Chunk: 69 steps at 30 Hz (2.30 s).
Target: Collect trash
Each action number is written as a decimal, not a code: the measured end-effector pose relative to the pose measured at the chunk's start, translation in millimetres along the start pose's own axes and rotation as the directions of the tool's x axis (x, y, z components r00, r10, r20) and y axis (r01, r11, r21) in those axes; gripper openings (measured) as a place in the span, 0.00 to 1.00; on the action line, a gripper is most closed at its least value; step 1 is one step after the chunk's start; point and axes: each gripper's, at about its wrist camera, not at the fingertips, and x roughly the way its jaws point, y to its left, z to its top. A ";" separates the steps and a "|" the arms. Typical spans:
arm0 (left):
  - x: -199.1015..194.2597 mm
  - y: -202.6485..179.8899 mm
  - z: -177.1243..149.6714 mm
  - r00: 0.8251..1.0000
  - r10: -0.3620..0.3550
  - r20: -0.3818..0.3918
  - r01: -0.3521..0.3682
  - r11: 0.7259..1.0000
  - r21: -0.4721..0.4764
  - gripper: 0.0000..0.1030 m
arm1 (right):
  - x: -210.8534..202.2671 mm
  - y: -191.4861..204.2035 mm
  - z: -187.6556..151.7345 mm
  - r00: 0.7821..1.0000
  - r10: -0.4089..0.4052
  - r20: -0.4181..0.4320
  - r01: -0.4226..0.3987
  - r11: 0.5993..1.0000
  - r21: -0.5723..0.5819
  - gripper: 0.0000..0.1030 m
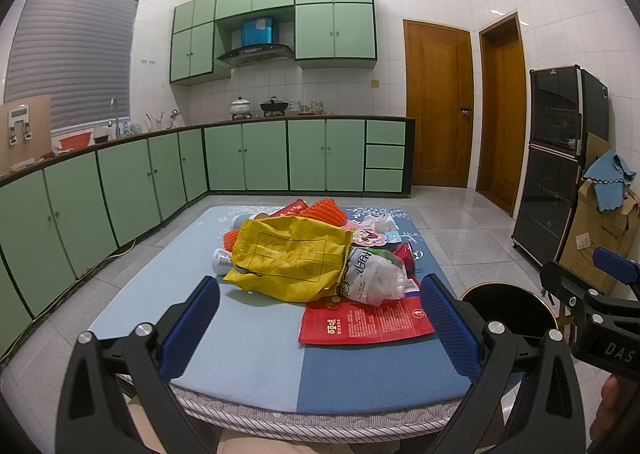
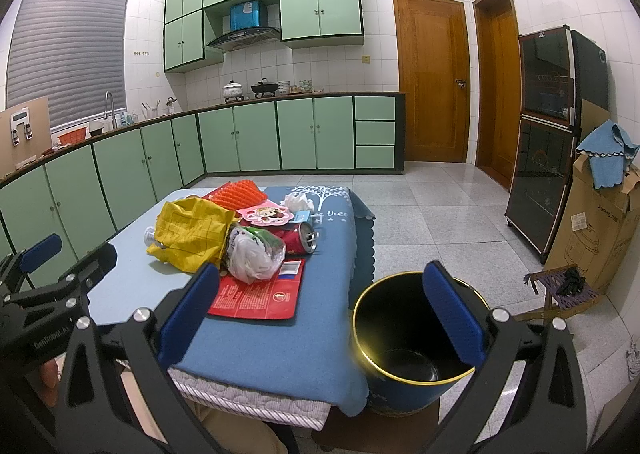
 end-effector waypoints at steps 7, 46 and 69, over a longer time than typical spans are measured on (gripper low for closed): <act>0.0 0.0 0.0 1.000 0.000 -0.001 0.000 1.000 0.000 0.95 | 0.0 0.1 -0.1 1.000 0.000 0.000 0.000 1.000 0.000 0.96; 178.1 150.3 21.9 0.958 0.158 -0.239 -0.187 0.977 -0.101 0.95 | 186.8 76.3 22.3 0.931 0.159 -0.327 -0.155 0.987 0.040 0.80; 237.9 144.0 13.9 0.910 0.019 -0.413 -0.032 0.999 -0.024 0.88 | 235.5 87.6 11.8 0.870 0.208 -0.447 -0.217 0.976 0.031 0.24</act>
